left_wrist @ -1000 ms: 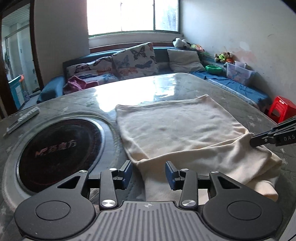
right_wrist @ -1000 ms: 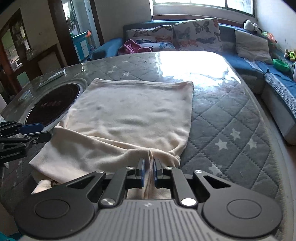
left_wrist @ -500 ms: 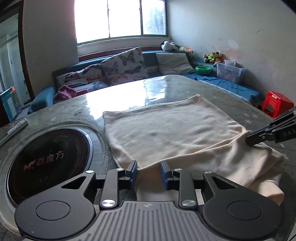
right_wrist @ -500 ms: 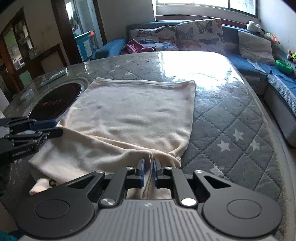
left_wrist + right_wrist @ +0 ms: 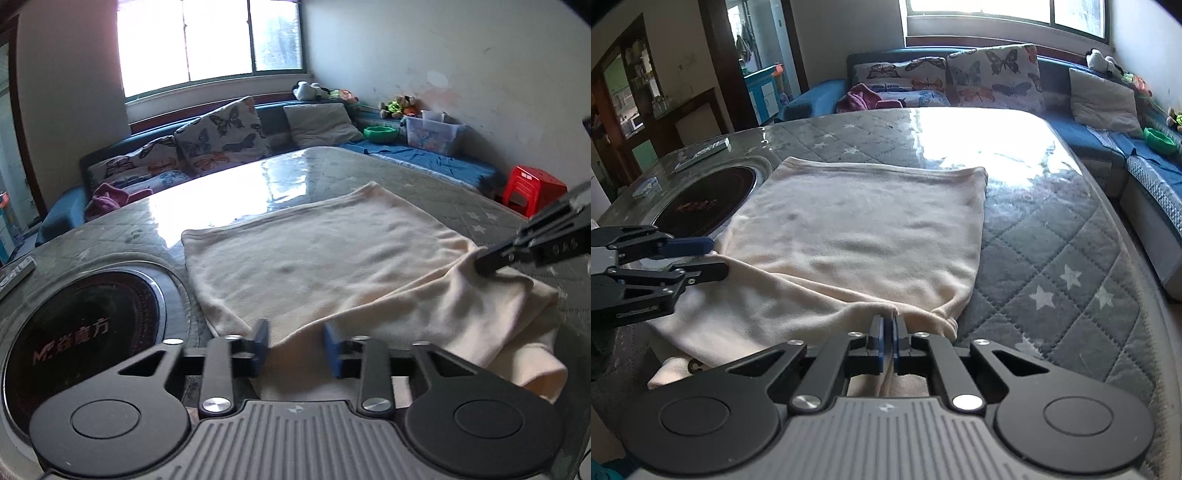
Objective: Fold clothes
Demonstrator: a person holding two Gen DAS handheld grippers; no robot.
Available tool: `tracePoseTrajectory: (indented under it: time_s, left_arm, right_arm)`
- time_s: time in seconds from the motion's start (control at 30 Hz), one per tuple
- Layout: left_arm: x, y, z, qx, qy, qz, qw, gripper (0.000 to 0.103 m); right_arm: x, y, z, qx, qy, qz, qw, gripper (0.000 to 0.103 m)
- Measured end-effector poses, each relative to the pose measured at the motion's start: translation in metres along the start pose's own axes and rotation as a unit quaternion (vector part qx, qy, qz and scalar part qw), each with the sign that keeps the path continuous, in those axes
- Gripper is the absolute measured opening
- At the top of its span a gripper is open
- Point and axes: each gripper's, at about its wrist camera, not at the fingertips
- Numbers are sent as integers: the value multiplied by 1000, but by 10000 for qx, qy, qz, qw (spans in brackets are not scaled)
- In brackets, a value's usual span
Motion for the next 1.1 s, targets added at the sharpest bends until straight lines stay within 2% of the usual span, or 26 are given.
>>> tracePoseTrajectory:
  time_s: [0.03, 0.13, 0.3, 0.47, 0.57, 0.67, 0.83, 1.0, 1.1]
  left_arm:
    - [-1, 0, 0, -21, -9, 29, 10000, 10]
    - [1, 1, 2, -16, -57, 27, 10000, 5]
    - [10, 9, 3, 210, -192, -90, 9996, 4]
    - [7, 15, 4, 342, -138, -135, 9992, 5]
    - [8, 17, 2, 357, -100, -162, 9992, 9]
    - [14, 15, -1, 346, -177, -180, 9991, 9]
    - [19, 2, 0, 244, -183, 79, 9995, 9]
    - [12, -6, 9, 161, 26, 153, 9998, 10]
    - [12, -5, 11, 164, 79, 129, 9998, 10]
  right_arm:
    - [1, 0, -1, 1, -27, -3, 10000, 2]
    - [8, 3, -6, 33, -162, 10, 9999, 2]
    - [15, 3, -11, 1, -377, 23, 9993, 2]
    - [-10, -5, -2, -81, -34, 187, 9998, 2]
    - [-5, -5, -3, -81, -90, 162, 9998, 2]
    - [6, -1, -7, -21, -216, 97, 9997, 4]
    - [10, 14, -5, 180, -190, -168, 9995, 5]
    - [-5, 16, 7, 97, 85, -120, 9998, 5]
    - [-1, 15, 6, 125, 57, -96, 9999, 5]
Point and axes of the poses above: each gripper's, at about its wrist camera, not at the fingertips, and x roughly against the way its jaws point, y to its left, z to its underside, and after that the axes turned 1 degree about x, right-handed
